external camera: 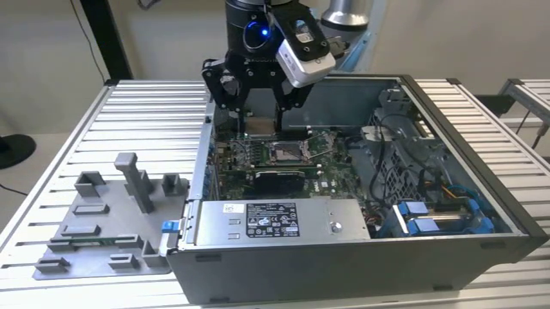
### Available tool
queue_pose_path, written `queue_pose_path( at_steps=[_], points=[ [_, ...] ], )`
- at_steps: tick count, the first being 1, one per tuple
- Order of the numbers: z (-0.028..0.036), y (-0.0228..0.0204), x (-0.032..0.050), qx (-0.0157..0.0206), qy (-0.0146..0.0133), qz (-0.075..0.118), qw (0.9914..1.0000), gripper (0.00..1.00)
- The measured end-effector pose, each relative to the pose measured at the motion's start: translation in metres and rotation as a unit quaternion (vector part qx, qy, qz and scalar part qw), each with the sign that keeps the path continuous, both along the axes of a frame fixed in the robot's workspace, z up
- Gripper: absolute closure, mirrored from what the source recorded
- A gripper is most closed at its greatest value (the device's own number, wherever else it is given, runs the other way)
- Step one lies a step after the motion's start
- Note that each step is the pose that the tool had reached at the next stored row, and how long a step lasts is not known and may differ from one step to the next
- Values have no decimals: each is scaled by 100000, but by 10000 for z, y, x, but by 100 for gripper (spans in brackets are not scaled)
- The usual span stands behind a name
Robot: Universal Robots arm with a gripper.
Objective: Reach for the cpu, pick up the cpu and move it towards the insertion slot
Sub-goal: 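Pick up the cpu and move it towards the insertion slot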
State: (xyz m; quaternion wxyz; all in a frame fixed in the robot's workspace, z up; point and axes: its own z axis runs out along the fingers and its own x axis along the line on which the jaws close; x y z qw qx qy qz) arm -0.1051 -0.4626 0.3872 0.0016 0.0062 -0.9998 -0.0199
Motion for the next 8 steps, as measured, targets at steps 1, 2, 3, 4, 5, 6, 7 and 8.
queue_pose_path(
  at_steps=[1, 2, 3, 4, 5, 6, 7, 8],
  points=[
    [-3, 9, 35, 4, -4, 3, 100000, 100],
    [-5, 16, 69, 4, -5, 3, 100000, 100],
    [-7, 23, 102, 5, -4, 3, 100000, 100],
    [-10, 31, 139, 1, -2, -1, 100000, 100],
    [-12, 41, 172, 3, -3, 2, 100000, 100],
    [-15, 51, 200, 6, -5, 0, 100000, 100],
    [-18, 68, 222, 5, -3, 3, 100000, 100],
    [-20, 86, 238, 4, -3, 1, 100000, 100]
  ],
)
